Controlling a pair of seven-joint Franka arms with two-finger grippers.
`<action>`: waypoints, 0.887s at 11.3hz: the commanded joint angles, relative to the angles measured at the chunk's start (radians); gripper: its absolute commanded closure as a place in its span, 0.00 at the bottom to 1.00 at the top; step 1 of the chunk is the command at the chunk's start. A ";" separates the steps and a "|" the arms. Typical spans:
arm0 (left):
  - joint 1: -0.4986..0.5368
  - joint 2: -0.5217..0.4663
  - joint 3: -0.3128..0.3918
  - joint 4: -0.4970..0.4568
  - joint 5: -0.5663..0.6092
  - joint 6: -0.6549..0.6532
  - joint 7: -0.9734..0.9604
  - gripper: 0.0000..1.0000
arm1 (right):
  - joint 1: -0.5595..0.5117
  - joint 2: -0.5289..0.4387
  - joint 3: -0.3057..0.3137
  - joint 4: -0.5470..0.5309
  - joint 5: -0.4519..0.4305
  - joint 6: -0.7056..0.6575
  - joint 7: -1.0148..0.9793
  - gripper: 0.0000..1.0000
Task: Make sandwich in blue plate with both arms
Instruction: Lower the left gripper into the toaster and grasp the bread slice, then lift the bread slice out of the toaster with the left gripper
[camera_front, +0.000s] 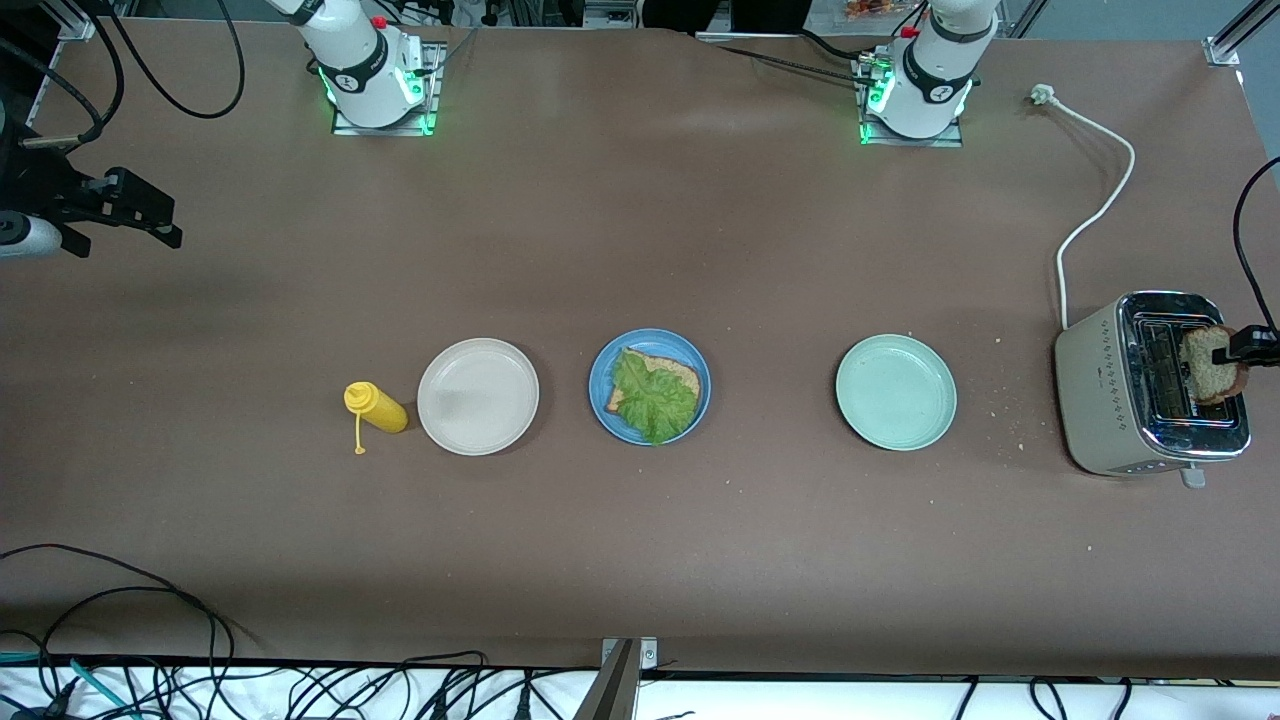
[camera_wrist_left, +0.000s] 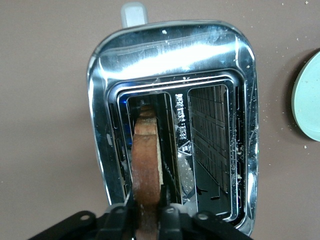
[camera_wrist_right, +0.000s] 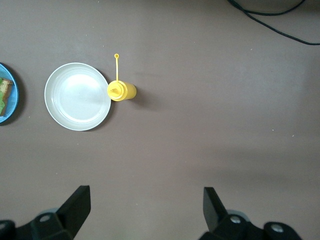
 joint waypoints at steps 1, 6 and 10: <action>0.013 -0.009 -0.007 0.066 -0.007 -0.010 -0.002 0.95 | 0.001 0.007 -0.006 0.027 0.021 -0.025 0.008 0.00; 0.032 -0.032 -0.007 0.086 -0.001 -0.025 0.001 1.00 | -0.004 0.007 -0.007 0.027 0.021 -0.025 0.008 0.00; 0.032 -0.081 -0.020 0.089 0.000 -0.077 -0.002 1.00 | -0.004 0.009 -0.007 0.027 0.021 -0.027 0.008 0.00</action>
